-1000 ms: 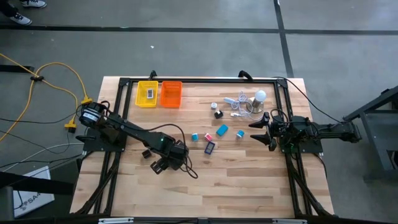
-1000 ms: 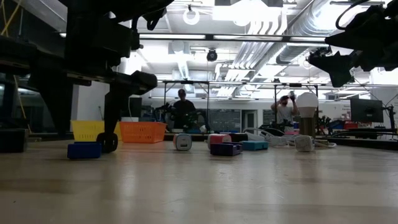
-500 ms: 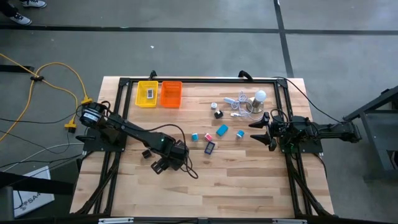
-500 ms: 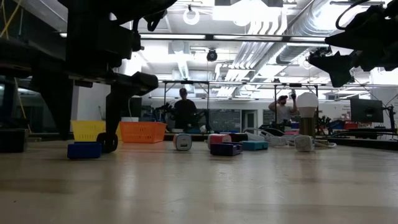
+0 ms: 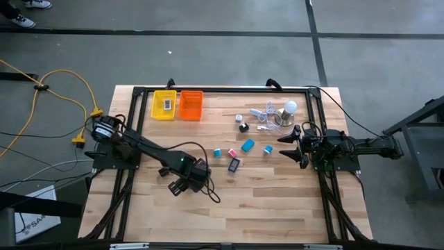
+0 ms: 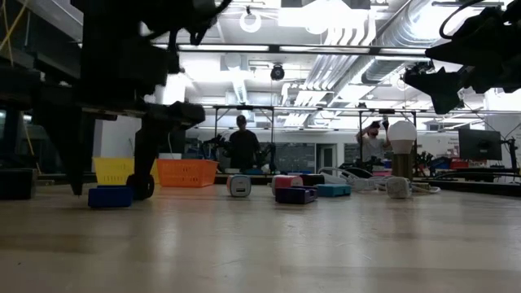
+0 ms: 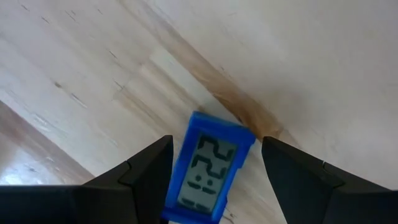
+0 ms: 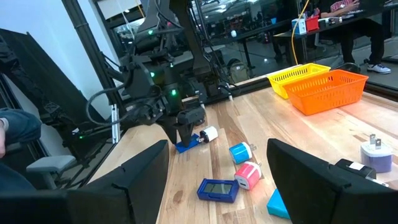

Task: Pick & Place Office items
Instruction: Put the left blue digital clock into the yellow basket

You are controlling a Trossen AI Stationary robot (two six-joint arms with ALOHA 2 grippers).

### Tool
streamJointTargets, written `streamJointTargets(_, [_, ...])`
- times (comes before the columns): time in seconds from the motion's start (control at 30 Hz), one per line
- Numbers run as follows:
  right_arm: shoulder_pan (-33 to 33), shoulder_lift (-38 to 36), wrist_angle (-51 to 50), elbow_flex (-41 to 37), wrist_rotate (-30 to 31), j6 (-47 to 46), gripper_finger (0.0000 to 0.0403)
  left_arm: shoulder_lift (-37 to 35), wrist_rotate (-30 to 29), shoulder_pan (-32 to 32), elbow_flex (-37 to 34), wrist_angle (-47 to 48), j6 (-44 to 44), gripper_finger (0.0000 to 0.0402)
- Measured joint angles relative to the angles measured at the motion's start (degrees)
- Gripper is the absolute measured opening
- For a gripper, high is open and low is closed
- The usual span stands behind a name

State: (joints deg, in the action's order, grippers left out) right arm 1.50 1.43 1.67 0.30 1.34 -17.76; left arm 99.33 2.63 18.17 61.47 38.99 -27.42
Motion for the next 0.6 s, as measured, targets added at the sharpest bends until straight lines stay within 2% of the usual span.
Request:
streamJointTargets(0.37, [0.02, 0.01, 0.13, 0.00, 0.00, 0.00, 0.0259, 1.00, -1.25, 0.00, -0.06, -0.63, -2.50, 0.0239])
streamJointTargets(0.6, [0.00, 0.01, 0.13, 0.01, 0.00, 0.00, 0.0259, 1.00, -1.24, 0.00, -0.06, -0.59, -2.58, 0.0224])
